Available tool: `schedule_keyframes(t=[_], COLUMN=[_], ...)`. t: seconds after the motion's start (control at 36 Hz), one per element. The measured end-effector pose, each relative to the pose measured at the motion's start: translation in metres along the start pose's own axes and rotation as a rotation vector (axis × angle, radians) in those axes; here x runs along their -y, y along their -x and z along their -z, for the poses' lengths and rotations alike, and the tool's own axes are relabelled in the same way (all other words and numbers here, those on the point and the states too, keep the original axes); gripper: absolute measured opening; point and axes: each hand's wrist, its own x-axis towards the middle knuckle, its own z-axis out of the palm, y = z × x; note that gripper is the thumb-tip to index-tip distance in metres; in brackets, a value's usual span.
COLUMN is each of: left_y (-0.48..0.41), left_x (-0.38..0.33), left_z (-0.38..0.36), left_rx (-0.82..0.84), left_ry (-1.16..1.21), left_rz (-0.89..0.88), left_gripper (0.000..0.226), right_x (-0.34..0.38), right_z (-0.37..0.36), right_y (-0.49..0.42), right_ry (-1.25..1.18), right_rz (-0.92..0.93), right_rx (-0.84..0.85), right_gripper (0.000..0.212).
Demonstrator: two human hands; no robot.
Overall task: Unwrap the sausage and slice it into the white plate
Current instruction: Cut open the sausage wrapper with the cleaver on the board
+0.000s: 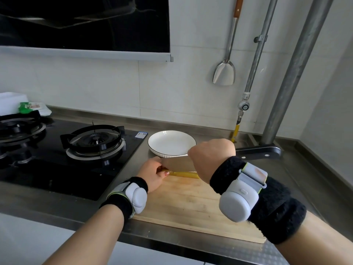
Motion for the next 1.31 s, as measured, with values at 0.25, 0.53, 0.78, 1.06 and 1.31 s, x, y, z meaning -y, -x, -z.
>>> schedule_keyframes(t=[0.25,0.53,0.78,1.06,1.31], left_y=[0.000,0.000,0.001,-0.001,-0.002], left_x=[-0.002,-0.002,-0.002,0.000,-0.001], left_z=[0.001,0.000,-0.001,-0.004,-0.005], left_rx=[-0.006,-0.003,-0.028,-0.037,-0.043], left_ry=[0.025,0.046,0.079,0.127,0.095], left_rz=[-0.019,0.015,0.068,0.101,0.084], left_gripper=[0.009,0.010,0.034,0.031,0.032], right_x=[-0.003,0.005,0.018,0.020,0.022], right_z=[0.001,-0.002,0.008,0.005,0.006], right_y=[0.001,0.001,-0.005,-0.010,-0.010], right_ry=[0.016,0.024,0.091,0.135,0.154], right_rz=[0.006,0.000,0.034,0.057,0.049], right_rx=[-0.001,0.036,0.098,0.105,0.122], right_gripper=[0.019,0.024,0.015,0.017,0.014])
